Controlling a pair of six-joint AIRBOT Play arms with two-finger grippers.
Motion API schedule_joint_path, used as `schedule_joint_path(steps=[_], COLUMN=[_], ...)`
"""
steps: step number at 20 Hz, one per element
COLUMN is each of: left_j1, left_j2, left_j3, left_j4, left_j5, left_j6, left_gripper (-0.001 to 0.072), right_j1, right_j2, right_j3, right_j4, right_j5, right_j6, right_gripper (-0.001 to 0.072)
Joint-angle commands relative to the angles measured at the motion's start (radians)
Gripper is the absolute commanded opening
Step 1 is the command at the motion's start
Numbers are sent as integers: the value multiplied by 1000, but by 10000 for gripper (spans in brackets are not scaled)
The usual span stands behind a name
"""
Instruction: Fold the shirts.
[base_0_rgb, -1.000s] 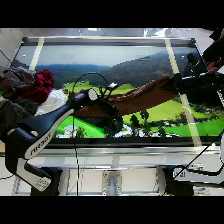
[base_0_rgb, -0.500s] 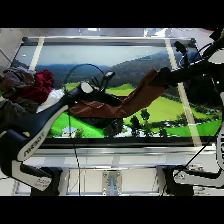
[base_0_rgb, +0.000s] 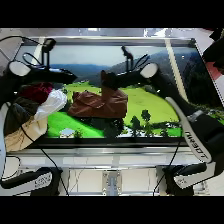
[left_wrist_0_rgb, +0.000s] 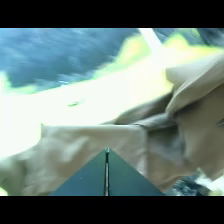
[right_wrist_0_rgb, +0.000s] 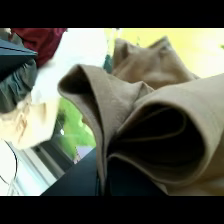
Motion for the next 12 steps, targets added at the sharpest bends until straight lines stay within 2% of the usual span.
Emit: schedule_joint_path(steps=[1,2,3,4,7,8,10,12], left_j1=[108,123,134,142,146,146,146,145], left_j2=[42,42,42,42,42,42,42,42], left_j3=[1,0,0,0,0,0,0,-1], left_j4=[11,11,11,14,38,38,38,37], left_j5=[-27,-42,-56,-64,-65,-65,-65,-65], left_j6=[0,0,0,0,0,0,0,0], left_gripper=[11,12,11,11,11,11,12,11], right_j1=[151,176,195,201,172,141,54,-56], right_j2=[-122,-139,-145,-144,-144,-144,-144,-143], right_j3=[1,1,1,6,92,132,201,234], right_j4=[129,163,201,223,135,41,-165,-382], right_j5=[-328,-383,-414,-403,-187,-81,166,418], right_j6=[2,2,2,2,-6,-6,29,87], right_gripper=[38,300,623,656,656,654,546,544])
